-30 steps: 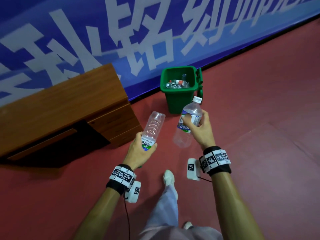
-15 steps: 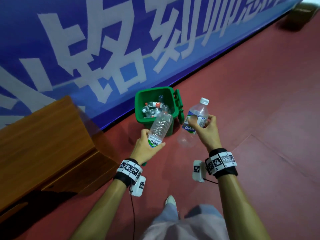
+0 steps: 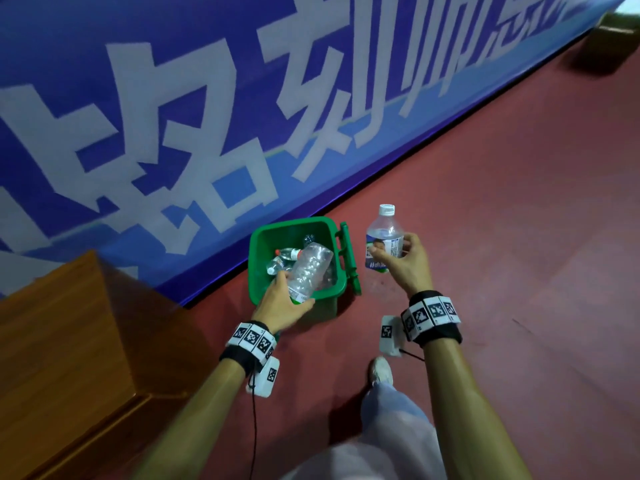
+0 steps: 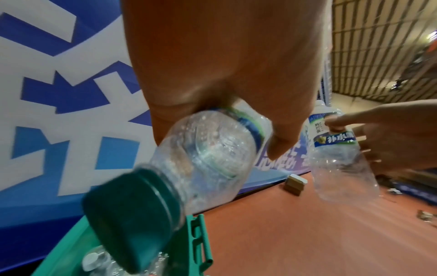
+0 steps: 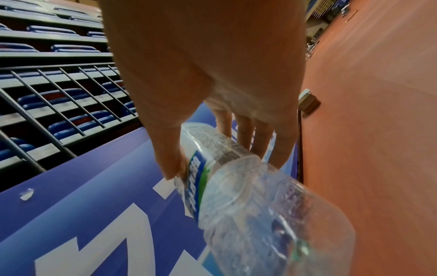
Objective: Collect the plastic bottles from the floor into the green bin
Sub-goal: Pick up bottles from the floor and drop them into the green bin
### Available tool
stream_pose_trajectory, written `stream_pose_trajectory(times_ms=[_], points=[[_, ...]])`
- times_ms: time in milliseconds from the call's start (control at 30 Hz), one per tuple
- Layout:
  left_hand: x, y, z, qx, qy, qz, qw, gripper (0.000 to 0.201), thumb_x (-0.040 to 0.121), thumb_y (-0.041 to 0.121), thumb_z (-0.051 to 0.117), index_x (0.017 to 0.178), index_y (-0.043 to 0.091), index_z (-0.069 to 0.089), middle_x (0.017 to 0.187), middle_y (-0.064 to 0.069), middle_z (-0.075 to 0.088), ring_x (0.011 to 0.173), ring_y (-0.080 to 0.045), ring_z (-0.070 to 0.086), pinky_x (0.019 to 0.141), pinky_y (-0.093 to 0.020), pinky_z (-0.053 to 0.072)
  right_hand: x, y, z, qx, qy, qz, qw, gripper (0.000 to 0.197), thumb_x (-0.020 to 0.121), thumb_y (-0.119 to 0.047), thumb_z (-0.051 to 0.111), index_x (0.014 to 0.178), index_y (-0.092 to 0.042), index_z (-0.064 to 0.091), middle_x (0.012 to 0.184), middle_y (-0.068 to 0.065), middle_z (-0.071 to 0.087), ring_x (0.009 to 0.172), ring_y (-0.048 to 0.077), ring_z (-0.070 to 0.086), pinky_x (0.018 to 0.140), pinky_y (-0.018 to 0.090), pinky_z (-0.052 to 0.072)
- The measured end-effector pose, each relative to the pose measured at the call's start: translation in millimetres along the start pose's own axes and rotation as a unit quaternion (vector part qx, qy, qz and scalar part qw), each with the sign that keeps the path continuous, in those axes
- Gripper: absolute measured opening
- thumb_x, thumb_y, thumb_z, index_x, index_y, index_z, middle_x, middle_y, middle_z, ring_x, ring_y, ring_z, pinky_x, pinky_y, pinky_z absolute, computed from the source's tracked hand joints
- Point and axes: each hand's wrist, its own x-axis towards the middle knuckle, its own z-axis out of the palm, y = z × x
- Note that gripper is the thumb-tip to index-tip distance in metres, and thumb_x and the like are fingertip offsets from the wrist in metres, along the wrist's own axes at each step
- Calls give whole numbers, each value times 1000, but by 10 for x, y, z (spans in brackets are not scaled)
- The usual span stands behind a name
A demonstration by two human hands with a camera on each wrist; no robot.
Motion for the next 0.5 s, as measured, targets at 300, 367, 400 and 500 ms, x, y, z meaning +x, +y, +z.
stream_pose_trajectory(times_ms=[300,367,400,500], points=[[681,-259,-228,58,-5,-119,991,53,72,33,76,112,27,42,114,4,61,101,-22,63,86,-38,53,1412,52,686,-8,-76,43,996,59,78,-27,87,120,-14,48,98,-3,67,92,21,69,85,41,59],[764,-369,-226,85,-3,-111,990,54,71,33,75,118,28,47,116,4,63,106,-24,64,88,-40,53,1545,172,855,-13,-99,61,993,62,78,-22,87,122,-13,45,103,3,68,94,23,69,88,42,58],[821,-419,-218,105,-6,-110,988,59,73,32,74,127,29,50,119,2,62,110,-24,62,93,-40,51,1602,230,924,-23,-111,74,991,63,78,-21,87,124,-12,44,105,4,67,95,23,68,89,44,57],[1039,-580,-162,151,-12,-120,981,74,79,29,72,148,27,45,128,-1,57,120,-26,56,105,-40,43,1725,446,1110,-68,-133,98,984,68,76,-23,88,125,-11,44,109,5,67,99,26,69,93,50,57]])
